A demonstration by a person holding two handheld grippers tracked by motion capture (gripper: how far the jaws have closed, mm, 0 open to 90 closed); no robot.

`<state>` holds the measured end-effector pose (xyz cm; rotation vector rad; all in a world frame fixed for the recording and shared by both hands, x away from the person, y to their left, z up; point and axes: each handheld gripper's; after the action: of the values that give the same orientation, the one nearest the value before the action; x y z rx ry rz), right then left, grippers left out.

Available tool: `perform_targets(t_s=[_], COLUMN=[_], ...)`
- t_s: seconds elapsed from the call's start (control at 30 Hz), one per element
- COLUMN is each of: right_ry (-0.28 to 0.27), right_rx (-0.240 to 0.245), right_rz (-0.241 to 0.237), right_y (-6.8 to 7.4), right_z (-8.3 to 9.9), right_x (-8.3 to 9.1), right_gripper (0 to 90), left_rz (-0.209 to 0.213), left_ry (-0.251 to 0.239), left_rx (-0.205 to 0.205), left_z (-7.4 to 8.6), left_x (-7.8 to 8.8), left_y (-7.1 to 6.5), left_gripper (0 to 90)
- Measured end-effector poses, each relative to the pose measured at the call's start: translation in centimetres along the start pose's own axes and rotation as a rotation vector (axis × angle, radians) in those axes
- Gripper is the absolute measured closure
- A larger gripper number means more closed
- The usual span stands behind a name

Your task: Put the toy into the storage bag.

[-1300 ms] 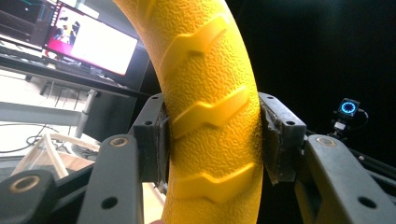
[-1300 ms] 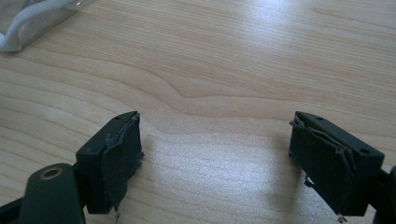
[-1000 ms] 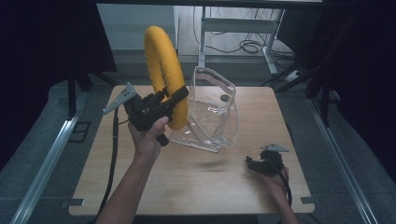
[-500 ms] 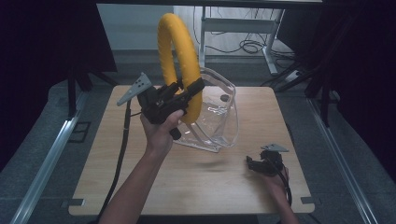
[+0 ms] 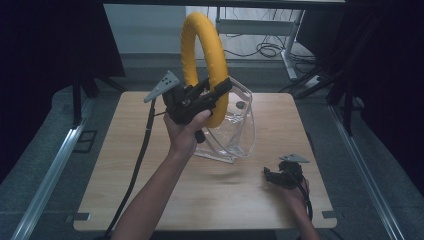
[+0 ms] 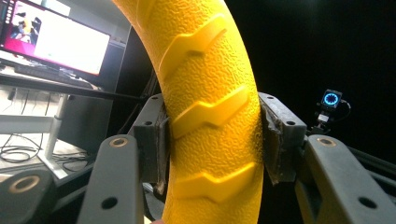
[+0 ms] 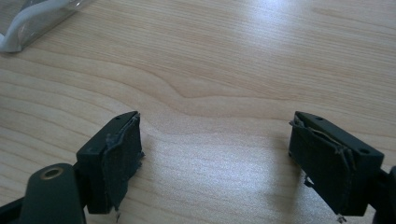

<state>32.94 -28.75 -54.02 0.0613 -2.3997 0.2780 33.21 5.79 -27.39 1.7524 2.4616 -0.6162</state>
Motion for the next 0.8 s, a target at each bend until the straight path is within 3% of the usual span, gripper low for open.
perform_targets(t_s=[0.43, 0.8], right_ry=[0.001, -0.001], right_rx=[-0.001, 0.000], right_rz=[0.001, 0.001], right_y=[0.0, 0.0], right_z=[0.0, 0.0], right_x=[0.0, 0.0], right_gripper=[17.1, 17.2], left_rz=[0.062, 0.076], left_ry=[0.020, 0.054], left_rx=[0.000, 0.030], left_z=[0.7, 3.1], left_x=[-3.0, -5.0], left_y=[-1.0, -0.3], left_gripper=[49.9, 49.9])
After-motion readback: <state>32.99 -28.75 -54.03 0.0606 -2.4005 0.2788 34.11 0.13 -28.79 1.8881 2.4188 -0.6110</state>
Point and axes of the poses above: each handheld gripper's, and its own axes: x roughly backward along the jaws, z roughly out of its underside, y roughly to its left, and after that the axes turned 15 degrees about z, right-handed
